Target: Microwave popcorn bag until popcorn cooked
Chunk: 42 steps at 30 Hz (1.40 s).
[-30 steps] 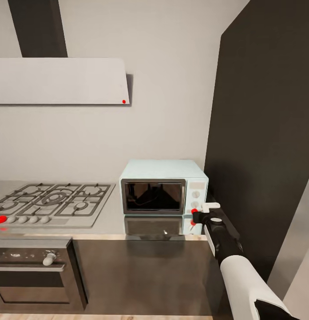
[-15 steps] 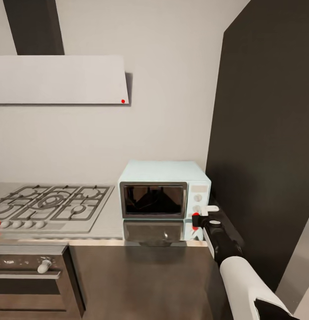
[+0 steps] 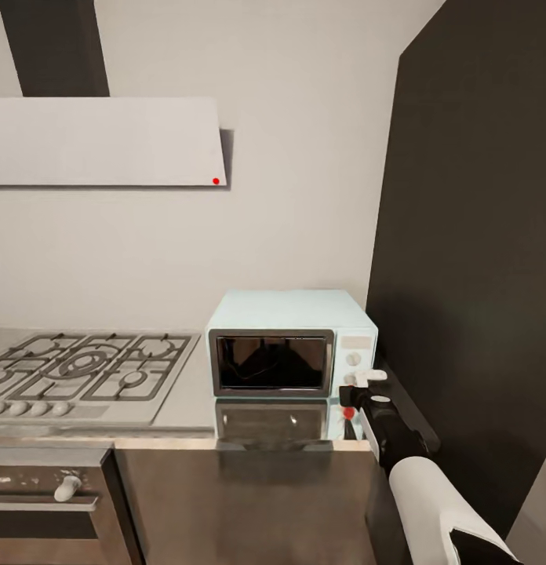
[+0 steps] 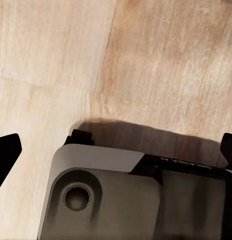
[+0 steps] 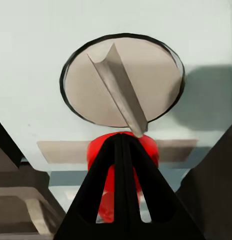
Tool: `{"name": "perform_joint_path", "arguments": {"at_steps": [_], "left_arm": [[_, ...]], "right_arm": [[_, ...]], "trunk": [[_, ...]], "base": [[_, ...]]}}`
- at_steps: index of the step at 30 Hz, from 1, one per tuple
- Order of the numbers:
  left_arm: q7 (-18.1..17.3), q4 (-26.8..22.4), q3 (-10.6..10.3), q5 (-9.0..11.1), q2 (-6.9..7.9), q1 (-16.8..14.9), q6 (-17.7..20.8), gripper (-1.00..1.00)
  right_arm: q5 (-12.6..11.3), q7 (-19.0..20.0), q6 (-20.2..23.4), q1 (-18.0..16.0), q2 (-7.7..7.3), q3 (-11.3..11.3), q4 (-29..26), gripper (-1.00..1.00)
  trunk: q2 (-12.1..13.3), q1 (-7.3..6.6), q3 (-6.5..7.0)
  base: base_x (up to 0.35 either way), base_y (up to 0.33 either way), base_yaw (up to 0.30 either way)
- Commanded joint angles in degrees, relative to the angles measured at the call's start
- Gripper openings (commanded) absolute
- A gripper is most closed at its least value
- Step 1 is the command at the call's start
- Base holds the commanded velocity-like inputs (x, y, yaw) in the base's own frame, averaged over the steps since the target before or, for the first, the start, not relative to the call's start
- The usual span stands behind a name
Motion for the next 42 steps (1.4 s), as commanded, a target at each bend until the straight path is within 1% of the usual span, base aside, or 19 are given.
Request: {"name": "perform_joint_path", "arguments": {"at_steps": [1, 8, 14, 28, 31, 33, 34, 35, 36, 38, 40, 42], "left_arm": [[-0.2, 0.1, -0.5, 0.6, 0.01, 0.0, -0.2, 1.00], [-0.2, 0.1, -0.5, 0.6, 0.01, 0.0, -0.2, 1.00], [-0.2, 0.1, -0.4, 0.6, 0.04, 0.0, -0.2, 1.00], [-0.2, 0.1, -0.5, 0.6, -0.08, 0.0, -0.2, 1.00], [-0.2, 0.1, -0.5, 0.6, -0.08, 0.0, -0.2, 1.00], [-0.2, 0.1, -0.5, 0.6, -0.08, 0.0, -0.2, 1.00], [-0.2, 0.1, -0.5, 0.6, -0.08, 0.0, -0.2, 1.00], [-0.2, 0.1, -0.5, 0.6, -0.08, 0.0, -0.2, 1.00], [-0.2, 0.1, -0.5, 0.6, -0.12, 0.0, -0.2, 1.00], [-0.2, 0.1, -0.5, 0.5, -0.15, 0.0, -0.2, 1.00], [-0.2, 0.1, -0.5, 0.5, -0.16, 0.0, -0.2, 1.00], [-0.2, 0.1, -0.5, 0.5, -0.17, 0.0, -0.2, 1.00]], "right_arm": [[1.3, -0.1, 0.2, -0.5, -0.03, -0.6, -0.3, -1.00], [1.4, -0.1, -0.5, -0.5, -0.36, -0.8, 1.2, -1.00], [1.4, 0.0, -0.7, -0.5, -0.77, -0.8, 1.3, -1.00], [1.7, 0.2, -0.4, -0.5, -0.76, -0.7, 1.0, -1.00], [1.8, 0.2, 0.0, -0.5, -0.61, -0.6, 0.0, -1.00], [1.9, 0.2, 0.6, -0.5, -0.36, -0.5, -1.9, -1.00], [2.0, 0.2, 1.6, -0.5, -0.17, -0.4, -3.4, -1.00], [2.1, 0.2, 3.8, -0.5, 0.10, -0.4, -5.0, -1.00], [2.0, 0.2, 7.0, -0.5, 0.27, -0.4, -7.0, -1.00], [1.7, 0.3, 15.1, -0.5, 0.41, -0.5, -11.9, -1.00], [1.6, 0.4, 21.2, -0.5, 0.44, -0.5, -14.8, -1.00], [1.6, 0.5, 24.4, -0.5, 0.45, -0.6, -16.1, -1.00]], "trunk": [[0.0, 0.49, -0.07], [0.0, 0.49, -0.07], [0.0, 0.49, -0.07], [0.0, 0.49, -0.07], [0.0, 0.49, -0.07], [0.0, 0.49, -0.07], [0.0, 0.49, -0.07], [0.0, 0.49, -0.07], [0.0, 0.49, -0.07], [0.0, 0.49, -0.07], [0.0, 0.49, -0.07], [0.0, 0.49, -0.07]], "base": [[0.124, 0.000, 0.000], [0.099, 0.000, 0.000], [-0.025, 0.000, 0.000], [-0.324, 0.000, 0.000], [-0.337, 0.000, 0.000], [-0.337, 0.000, 0.000], [-0.337, 0.000, 0.000], [-0.337, 0.000, 0.000], [-0.337, 0.000, 0.000], [-0.337, 0.000, 0.000], [-0.338, 0.000, 0.000], [-0.337, 0.000, 0.000]]}}
